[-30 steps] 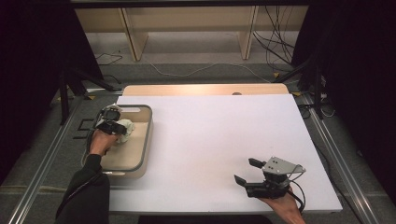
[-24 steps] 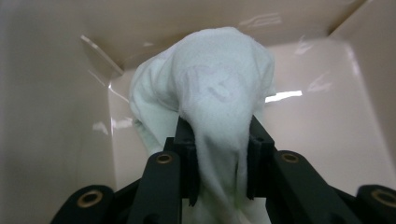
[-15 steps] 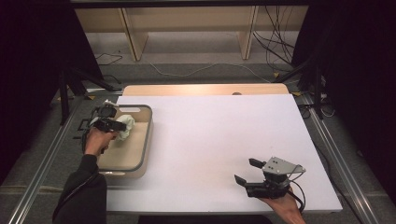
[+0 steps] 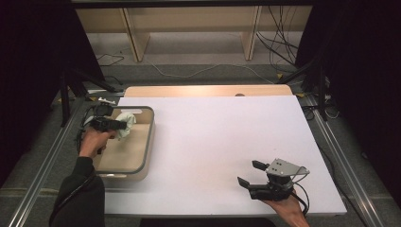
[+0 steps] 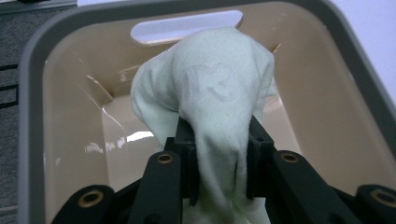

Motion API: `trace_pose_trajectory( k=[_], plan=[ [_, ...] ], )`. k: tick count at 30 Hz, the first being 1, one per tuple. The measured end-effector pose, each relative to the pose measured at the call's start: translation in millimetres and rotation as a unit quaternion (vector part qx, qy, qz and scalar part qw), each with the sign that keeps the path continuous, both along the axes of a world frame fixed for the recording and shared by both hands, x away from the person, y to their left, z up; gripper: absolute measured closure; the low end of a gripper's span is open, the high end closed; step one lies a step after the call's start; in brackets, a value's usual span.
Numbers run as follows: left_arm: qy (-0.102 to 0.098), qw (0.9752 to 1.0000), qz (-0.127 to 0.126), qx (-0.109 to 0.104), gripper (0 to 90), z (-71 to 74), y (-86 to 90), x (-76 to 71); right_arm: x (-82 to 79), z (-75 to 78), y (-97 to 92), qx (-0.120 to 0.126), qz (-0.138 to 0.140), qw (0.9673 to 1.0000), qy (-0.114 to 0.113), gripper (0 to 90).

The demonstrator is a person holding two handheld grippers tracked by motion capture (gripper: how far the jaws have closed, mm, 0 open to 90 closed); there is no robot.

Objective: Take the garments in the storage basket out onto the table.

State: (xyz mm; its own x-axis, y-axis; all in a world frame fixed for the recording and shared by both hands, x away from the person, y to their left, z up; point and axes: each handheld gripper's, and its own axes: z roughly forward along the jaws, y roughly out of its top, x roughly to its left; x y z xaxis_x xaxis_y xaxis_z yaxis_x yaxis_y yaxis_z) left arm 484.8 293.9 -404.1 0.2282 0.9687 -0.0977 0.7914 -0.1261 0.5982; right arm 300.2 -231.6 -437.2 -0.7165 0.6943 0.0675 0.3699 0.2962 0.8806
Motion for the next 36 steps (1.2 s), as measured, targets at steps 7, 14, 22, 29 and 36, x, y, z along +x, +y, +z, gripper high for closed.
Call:
trace_pose_trajectory(
  k=[7, 14, 22, 29, 36],
  plan=[
    [-0.013, 0.9998, -0.005, -0.016, 72.2, 14.6, 4.4, -6.4, 0.4, -0.2, -0.5, 0.001, -0.001, 1.0, 0.001, 22.0],
    [-0.023, 0.999, -0.014, -0.035, 72.2, 26.0, 6.6, -11.9, 0.2, -0.2, 0.0, 0.0, -0.002, 1.0, 0.001, 22.1],
    [-0.042, 0.9965, -0.037, -0.063, 72.1, 39.0, -2.2, -16.6, 0.1, -0.1, -0.2, 0.0, -0.002, 1.0, 0.001, 22.1],
    [-0.064, 0.993, -0.053, -0.084, 72.2, 53.9, -9.2, -23.7, 0.0, -0.1, -0.1, 0.001, -0.002, 1.0, 0.001, 22.1],
    [-0.083, 0.988, -0.075, -0.106, 72.1, 64.9, -20.7, -29.3, 0.1, -0.3, 0.1, 0.002, -0.001, 1.0, 0.001, 22.0]
  ],
)
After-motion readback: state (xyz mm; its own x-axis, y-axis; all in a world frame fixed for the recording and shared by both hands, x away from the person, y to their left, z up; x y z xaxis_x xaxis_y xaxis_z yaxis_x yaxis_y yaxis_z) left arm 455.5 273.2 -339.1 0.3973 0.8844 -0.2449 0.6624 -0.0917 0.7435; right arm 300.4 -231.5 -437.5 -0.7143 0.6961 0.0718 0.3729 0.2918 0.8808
